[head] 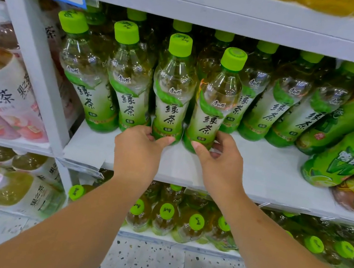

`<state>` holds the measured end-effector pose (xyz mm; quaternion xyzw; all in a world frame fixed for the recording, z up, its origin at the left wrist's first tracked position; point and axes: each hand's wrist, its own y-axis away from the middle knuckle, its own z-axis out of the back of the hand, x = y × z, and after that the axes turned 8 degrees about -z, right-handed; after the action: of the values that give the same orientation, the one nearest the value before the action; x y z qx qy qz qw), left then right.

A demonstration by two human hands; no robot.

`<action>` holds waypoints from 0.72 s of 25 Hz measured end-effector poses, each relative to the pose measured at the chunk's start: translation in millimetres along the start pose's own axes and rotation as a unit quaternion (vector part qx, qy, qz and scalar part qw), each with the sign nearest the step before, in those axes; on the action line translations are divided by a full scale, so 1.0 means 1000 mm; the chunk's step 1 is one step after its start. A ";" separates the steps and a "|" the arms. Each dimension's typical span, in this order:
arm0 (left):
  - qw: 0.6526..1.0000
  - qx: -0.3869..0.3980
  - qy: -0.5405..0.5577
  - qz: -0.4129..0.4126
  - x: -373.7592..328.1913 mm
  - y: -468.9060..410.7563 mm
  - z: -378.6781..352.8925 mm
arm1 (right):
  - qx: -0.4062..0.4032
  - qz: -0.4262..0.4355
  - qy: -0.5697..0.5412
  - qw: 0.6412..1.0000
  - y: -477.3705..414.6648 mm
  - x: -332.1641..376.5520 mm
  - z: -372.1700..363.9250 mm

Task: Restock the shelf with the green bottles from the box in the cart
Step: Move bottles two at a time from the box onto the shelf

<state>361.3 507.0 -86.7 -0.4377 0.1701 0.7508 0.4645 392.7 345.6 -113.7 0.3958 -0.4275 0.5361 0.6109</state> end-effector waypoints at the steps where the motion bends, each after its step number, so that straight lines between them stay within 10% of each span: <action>1: 1.000 -0.006 -0.002 0.002 0.000 0.000 -0.001 | -0.002 0.002 -0.002 1.000 0.000 0.000 -0.002; 18: 0.997 -0.008 0.071 0.029 0.011 -0.003 -0.005 | -0.079 0.019 0.022 0.996 0.004 0.003 -0.010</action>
<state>364.6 511.6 -97.5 -0.4885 0.2091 0.7322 0.4260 390.0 356.8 -113.8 0.3265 -0.4627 0.5208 0.6388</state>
